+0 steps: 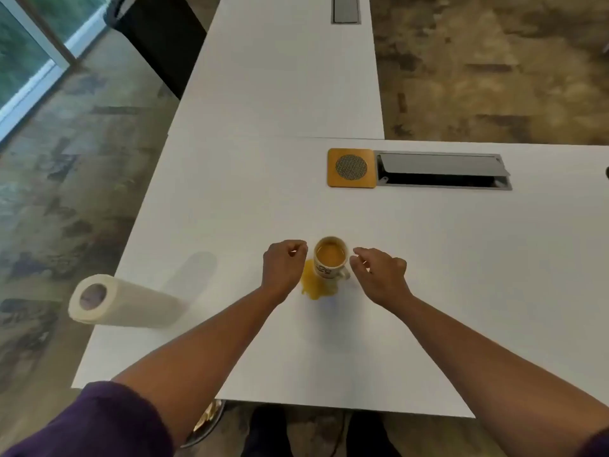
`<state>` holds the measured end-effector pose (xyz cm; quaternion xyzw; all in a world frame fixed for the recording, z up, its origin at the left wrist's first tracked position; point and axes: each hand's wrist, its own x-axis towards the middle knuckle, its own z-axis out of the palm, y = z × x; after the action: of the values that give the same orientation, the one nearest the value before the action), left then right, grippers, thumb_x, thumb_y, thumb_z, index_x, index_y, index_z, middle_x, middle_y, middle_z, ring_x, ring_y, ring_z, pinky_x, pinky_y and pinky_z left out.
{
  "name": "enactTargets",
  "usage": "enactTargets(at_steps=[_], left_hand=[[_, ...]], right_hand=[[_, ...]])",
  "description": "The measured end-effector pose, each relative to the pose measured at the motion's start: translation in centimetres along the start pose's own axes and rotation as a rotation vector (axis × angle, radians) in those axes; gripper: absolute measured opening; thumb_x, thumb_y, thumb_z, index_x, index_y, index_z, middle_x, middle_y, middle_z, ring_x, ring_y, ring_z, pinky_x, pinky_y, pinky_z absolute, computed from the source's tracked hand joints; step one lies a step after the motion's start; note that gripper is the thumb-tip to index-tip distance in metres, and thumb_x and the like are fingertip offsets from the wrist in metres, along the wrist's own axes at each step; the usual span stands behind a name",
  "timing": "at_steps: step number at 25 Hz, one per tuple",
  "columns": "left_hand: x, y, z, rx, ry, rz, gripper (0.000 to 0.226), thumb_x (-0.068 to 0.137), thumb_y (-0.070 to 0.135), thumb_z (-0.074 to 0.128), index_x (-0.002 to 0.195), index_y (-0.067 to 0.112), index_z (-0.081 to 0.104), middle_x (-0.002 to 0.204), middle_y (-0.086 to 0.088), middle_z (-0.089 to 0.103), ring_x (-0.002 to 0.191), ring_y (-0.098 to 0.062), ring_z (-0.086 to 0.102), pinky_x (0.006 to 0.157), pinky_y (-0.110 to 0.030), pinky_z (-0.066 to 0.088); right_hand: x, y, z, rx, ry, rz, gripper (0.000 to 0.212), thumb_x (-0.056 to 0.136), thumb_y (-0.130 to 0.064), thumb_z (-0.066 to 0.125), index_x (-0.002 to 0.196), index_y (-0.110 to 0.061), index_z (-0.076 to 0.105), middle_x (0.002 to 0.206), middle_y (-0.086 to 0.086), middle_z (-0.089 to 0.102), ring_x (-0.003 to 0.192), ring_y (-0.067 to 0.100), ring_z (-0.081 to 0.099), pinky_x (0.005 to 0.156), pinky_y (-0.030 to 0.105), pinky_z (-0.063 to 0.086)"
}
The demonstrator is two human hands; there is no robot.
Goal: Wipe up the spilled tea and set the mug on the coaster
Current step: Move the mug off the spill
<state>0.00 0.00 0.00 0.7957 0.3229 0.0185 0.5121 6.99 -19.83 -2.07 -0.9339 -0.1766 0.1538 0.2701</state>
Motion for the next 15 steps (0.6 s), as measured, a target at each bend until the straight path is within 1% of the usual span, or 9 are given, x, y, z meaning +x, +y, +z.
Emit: enactTargets(at_steps=[1,2,3,5,7,9,10,12,15], left_hand=[[0.4,-0.5,0.4,-0.074,0.006,-0.053,0.016,0.095,0.02,0.064,0.094,0.02,0.079,0.092,0.014,0.074,0.096,-0.015,0.07,0.083,-0.026,0.053],[0.8,-0.9,0.8,-0.12,0.021,-0.117,0.014,0.094,0.018,0.065,0.093,0.019,0.079,0.093,0.01,0.076,0.097,-0.016,0.07,0.087,-0.031,0.055],[1.0,-1.4,1.1,-0.159,0.021,-0.155,0.012,0.093,0.017,0.067,0.094,0.016,0.079,0.096,0.006,0.077,0.098,-0.018,0.071,0.09,-0.034,0.057],[1.4,-2.2,1.7,-0.231,0.027,-0.241,0.011,0.091,0.013,0.069,0.095,0.014,0.079,0.099,0.001,0.077,0.099,-0.021,0.071,0.093,-0.039,0.058],[1.8,-2.6,2.3,-0.301,0.042,-0.316,0.008,0.088,0.011,0.071,0.091,0.013,0.078,0.096,-0.002,0.077,0.097,-0.025,0.072,0.092,-0.043,0.059],[1.7,-2.9,2.9,-0.334,0.056,-0.38,0.003,0.086,0.012,0.074,0.088,0.011,0.075,0.092,-0.004,0.077,0.093,-0.028,0.072,0.088,-0.047,0.061],[1.5,-3.0,3.2,-0.338,0.055,-0.405,0.007,0.085,0.014,0.077,0.087,0.009,0.074,0.089,-0.006,0.076,0.087,-0.027,0.072,0.085,-0.047,0.062],[1.1,-3.2,3.8,-0.339,0.039,-0.421,0.019,0.083,0.021,0.083,0.084,0.007,0.07,0.079,-0.008,0.072,0.074,-0.023,0.066,0.078,-0.042,0.06],[0.7,-3.5,4.5,-0.332,0.019,-0.415,0.028,0.079,0.027,0.087,0.079,0.009,0.066,0.073,-0.009,0.067,0.067,-0.021,0.06,0.071,-0.038,0.056]], right_hand=[[0.2,0.3,0.5,0.051,-0.014,0.049,0.035,0.096,-0.047,0.038,0.097,-0.028,0.067,0.082,-0.01,0.065,0.088,0.016,0.061,0.083,0.038,0.028],[0.5,0.7,1.0,0.106,-0.048,0.103,0.033,0.095,-0.047,0.04,0.087,-0.026,0.065,0.073,-0.011,0.062,0.081,0.016,0.06,0.081,0.038,0.031],[0.7,1.2,1.6,0.174,-0.075,0.162,0.03,0.095,-0.046,0.045,0.085,-0.027,0.066,0.072,-0.011,0.063,0.079,0.015,0.061,0.081,0.039,0.036],[0.7,1.8,2.6,0.405,-0.131,0.286,0.021,0.095,-0.042,0.055,0.091,-0.029,0.072,0.082,-0.011,0.071,0.083,0.016,0.064,0.082,0.039,0.047],[0.8,2.1,3.1,0.597,-0.157,0.349,0.015,0.094,-0.037,0.061,0.093,-0.029,0.074,0.084,-0.006,0.073,0.079,0.014,0.064,0.077,0.032,0.052],[0.9,2.3,3.4,0.669,-0.205,0.38,0.014,0.094,-0.037,0.064,0.095,-0.028,0.075,0.083,-0.003,0.074,0.075,0.012,0.064,0.073,0.027,0.051],[1.0,2.4,3.5,0.69,-0.237,0.39,0.016,0.094,-0.039,0.065,0.097,-0.027,0.075,0.086,-0.001,0.075,0.077,0.014,0.066,0.074,0.026,0.051],[1.1,2.8,3.9,0.73,-0.293,0.401,0.02,0.095,-0.039,0.065,0.102,-0.024,0.074,0.094,0.002,0.077,0.084,0.018,0.07,0.078,0.028,0.054],[1.3,3.2,4.2,0.798,-0.353,0.419,0.023,0.097,-0.038,0.062,0.106,-0.019,0.073,0.104,0.005,0.076,0.092,0.02,0.072,0.077,0.026,0.053]])
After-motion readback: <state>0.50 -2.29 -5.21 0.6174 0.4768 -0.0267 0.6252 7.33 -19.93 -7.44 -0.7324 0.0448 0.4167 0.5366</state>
